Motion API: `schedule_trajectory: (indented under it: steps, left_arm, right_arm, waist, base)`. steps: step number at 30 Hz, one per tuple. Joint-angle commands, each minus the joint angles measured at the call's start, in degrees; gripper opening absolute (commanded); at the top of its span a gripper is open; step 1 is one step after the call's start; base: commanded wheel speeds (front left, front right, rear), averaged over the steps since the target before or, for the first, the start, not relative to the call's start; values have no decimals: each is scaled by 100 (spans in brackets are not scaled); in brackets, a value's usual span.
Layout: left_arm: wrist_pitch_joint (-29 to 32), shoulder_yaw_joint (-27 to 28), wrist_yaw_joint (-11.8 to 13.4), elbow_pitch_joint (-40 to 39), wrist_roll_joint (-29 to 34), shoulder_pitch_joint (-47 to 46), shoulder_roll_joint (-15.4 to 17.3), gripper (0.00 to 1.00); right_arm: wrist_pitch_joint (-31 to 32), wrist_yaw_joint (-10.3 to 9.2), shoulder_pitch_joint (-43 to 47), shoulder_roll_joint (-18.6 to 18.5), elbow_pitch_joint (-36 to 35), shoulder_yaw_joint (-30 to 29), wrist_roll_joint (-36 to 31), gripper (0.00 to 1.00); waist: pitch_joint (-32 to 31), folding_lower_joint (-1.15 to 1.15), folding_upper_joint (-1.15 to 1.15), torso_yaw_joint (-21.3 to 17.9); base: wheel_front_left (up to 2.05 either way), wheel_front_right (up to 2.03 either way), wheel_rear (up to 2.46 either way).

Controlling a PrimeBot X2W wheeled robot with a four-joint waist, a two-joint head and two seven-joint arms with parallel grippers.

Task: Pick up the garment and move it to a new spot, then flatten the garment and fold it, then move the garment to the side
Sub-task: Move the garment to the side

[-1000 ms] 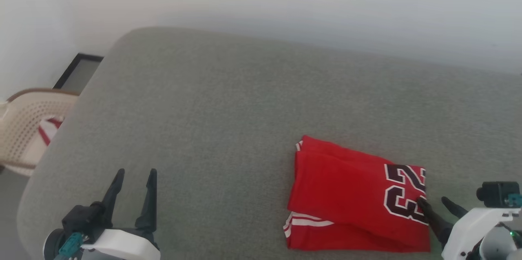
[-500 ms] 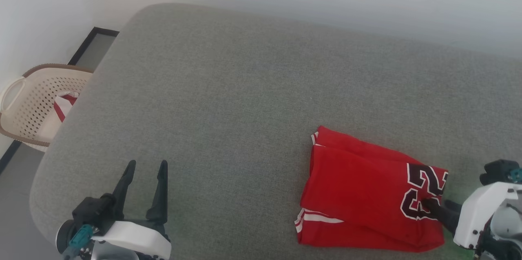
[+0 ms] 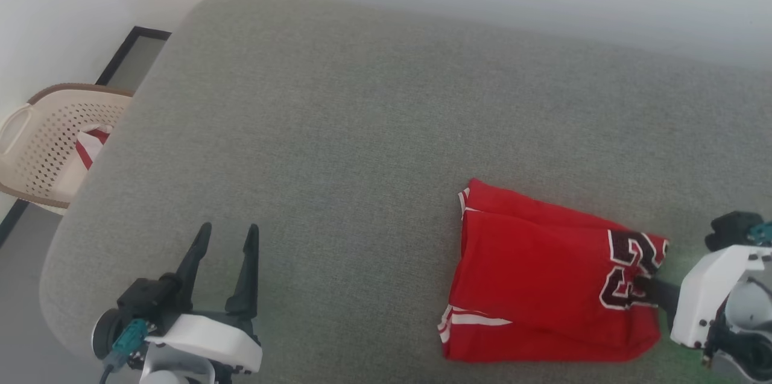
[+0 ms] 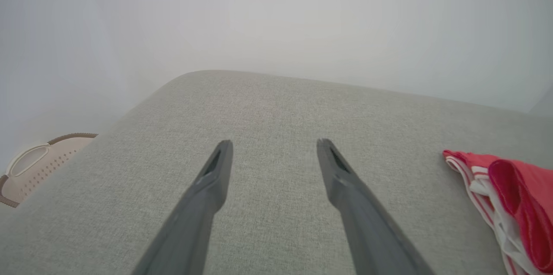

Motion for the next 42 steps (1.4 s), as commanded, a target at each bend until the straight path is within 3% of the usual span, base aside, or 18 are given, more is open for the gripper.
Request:
schedule_trajectory:
  steps: [1, 11, 24, 33, 42]
  left_arm:
    - [-25, -5, -8, -34, 27, -111, -14, 100]
    - [-25, -216, -8, -58, 136, -464, -72, 100]
    - [-25, -694, -8, 177, 227, -1353, -36, 100]
    - [-25, -1124, -8, 416, 277, -2141, -9, 100]
    - [-25, -1606, -8, 752, 345, -2925, -44, 100]
  right_arm:
    - [22, -15, -66, -16, -17, -82, -72, 0]
    - [110, -13, -475, -493, -399, -456, -425, 0]
    - [-340, -13, -1492, -1416, -24, -442, -452, 0]
    - [-1169, -13, -2399, -2110, 753, -68, -261, 0]
    - [-2480, -13, -3295, -2651, 1699, 589, -435, 0]
  waist:
    - [25, 0, 0, -46]
    - [307, 0, 0, -536]
    - [816, 0, 0, -1451]
    - [1343, 0, 0, -2102]
    - [1851, 0, 0, -2515]
  base:
    - [0, 0, 0]
    - [0, 0, 0]
    - [0, 0, 0]
    - [0, 0, 0]
    - [0, 0, 0]
